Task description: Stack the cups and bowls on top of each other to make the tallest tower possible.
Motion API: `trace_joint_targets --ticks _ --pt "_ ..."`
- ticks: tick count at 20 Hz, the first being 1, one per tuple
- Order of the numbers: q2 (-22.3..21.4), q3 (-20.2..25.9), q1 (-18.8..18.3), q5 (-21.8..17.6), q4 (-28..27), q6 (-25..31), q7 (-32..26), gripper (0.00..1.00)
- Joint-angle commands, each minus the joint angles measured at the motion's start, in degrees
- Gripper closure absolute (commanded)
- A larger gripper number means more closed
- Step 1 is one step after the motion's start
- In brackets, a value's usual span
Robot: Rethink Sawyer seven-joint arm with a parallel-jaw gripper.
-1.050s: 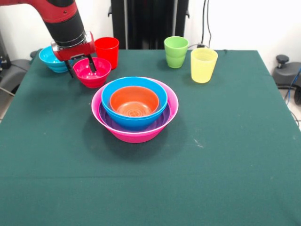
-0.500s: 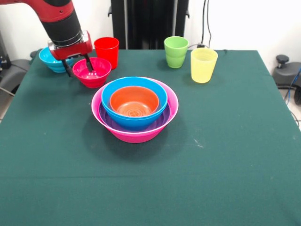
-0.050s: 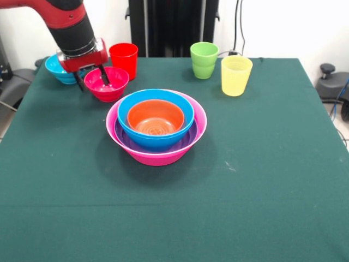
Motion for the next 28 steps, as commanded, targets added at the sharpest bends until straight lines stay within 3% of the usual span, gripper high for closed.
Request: trace_joint_targets --ticks 1,14,28 --pt "5.1 -1.4 0.6 -9.0 -3.6 -7.9 -6.9 0.00" --pt "8.4 -1.4 -1.0 -11.5 -5.8 -9.0 -8.3 0.00" --pt "7.6 -0.8 -0.9 -11.1 -4.9 -8.7 -8.0 0.00"
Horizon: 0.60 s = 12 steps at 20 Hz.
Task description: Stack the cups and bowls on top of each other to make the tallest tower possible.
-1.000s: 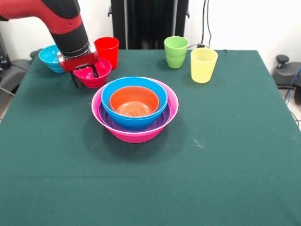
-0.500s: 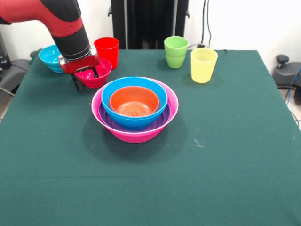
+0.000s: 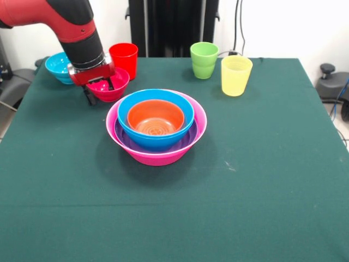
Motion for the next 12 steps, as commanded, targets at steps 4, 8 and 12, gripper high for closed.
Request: trace_joint_targets --ticks 4,8,12 --pt "3.0 -0.9 0.0 -5.4 -4.7 -3.1 -8.1 0.00" --pt "3.1 -1.1 0.4 -5.2 -4.8 -2.6 -7.9 0.00" --pt "3.4 -0.4 -0.5 -5.1 -4.5 -2.5 -9.3 1.00"
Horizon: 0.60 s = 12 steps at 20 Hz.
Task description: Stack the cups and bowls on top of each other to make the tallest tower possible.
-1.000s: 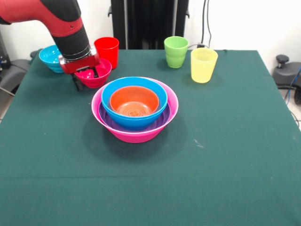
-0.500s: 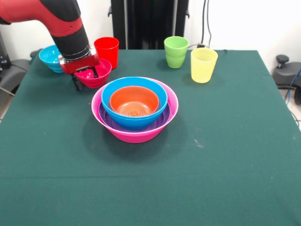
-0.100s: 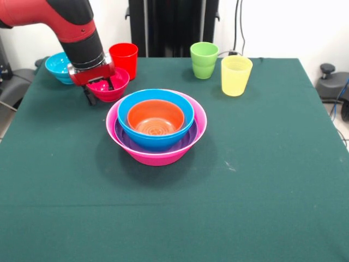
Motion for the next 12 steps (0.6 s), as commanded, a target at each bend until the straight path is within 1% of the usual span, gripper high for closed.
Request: trace_joint_targets --ticks 1,4,9,12 --pt "3.5 -0.2 -0.8 -5.0 -4.3 -2.5 -9.8 1.00" --pt "3.0 0.3 -0.9 -4.3 -4.2 -1.3 -10.4 1.00" --pt "2.4 0.7 -1.2 -4.2 -3.8 -0.4 -10.9 1.00" --pt "1.6 0.8 -0.8 -3.8 -3.6 0.3 -10.4 1.00"
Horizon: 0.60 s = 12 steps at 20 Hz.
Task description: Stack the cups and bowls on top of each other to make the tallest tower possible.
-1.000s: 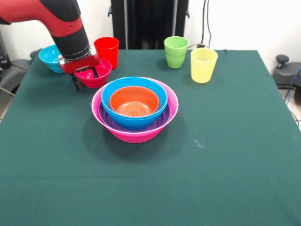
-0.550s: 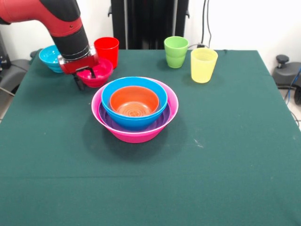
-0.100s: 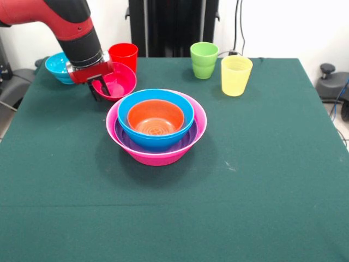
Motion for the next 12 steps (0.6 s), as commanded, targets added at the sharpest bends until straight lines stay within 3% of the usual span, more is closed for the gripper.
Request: trace_joint_targets --ticks 1,6,12 --pt "1.2 0.0 1.1 -4.3 -4.1 0.1 -10.2 1.00" --pt "-6.9 2.4 3.7 1.8 -1.6 7.8 -9.3 1.00" --pt "-14.4 3.2 10.2 10.6 -6.4 24.9 -9.2 1.00"
